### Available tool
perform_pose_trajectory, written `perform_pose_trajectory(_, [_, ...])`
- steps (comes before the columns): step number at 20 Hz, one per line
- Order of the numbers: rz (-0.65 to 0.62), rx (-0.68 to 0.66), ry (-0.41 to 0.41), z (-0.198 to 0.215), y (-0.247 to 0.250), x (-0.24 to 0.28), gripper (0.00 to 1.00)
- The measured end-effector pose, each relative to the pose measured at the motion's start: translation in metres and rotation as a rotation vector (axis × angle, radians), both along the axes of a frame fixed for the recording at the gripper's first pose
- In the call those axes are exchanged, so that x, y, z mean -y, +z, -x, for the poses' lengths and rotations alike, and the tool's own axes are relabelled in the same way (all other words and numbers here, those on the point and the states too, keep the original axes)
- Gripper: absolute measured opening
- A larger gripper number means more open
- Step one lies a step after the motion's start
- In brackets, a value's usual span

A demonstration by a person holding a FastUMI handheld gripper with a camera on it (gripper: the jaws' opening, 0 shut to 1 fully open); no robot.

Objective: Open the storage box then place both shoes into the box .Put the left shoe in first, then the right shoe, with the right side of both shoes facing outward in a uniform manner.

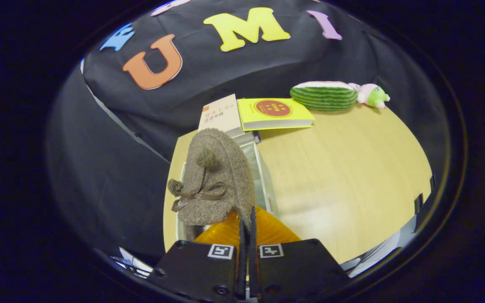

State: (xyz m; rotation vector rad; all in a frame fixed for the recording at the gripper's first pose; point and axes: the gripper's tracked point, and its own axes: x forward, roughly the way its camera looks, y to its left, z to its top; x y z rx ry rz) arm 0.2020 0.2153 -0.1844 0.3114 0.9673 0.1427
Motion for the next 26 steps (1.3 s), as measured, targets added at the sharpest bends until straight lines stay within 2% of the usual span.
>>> perform_pose_trajectory(4, [0.03, 0.053, -0.029, -0.006, -0.01, 0.007, 0.12])
perform_pose_trajectory(6, [-0.003, 0.077, -0.018, -0.006, -0.016, 0.006, 0.18])
perform_pose_trajectory(8, [-0.068, 0.128, -0.004, -0.005, -0.005, 0.001, 0.39])
perform_pose_trajectory(11, [0.056, 0.244, -0.004, -0.003, 0.021, 0.037, 1.0])
perform_pose_trajectory(15, [0.183, 0.486, 0.003, 0.0, 0.091, 0.069, 1.0])
perform_pose_trajectory(18, [0.208, 0.621, 0.018, 0.018, 0.133, 0.083, 1.0])
perform_pose_trajectory(19, [0.216, 0.651, 0.027, 0.023, 0.142, 0.088, 1.0])
perform_pose_trajectory(22, [0.252, 0.704, -0.029, 0.039, 0.164, 0.12, 1.0])
perform_pose_trajectory(26, [0.29, 0.776, -0.018, 0.064, 0.189, 0.14, 1.0])
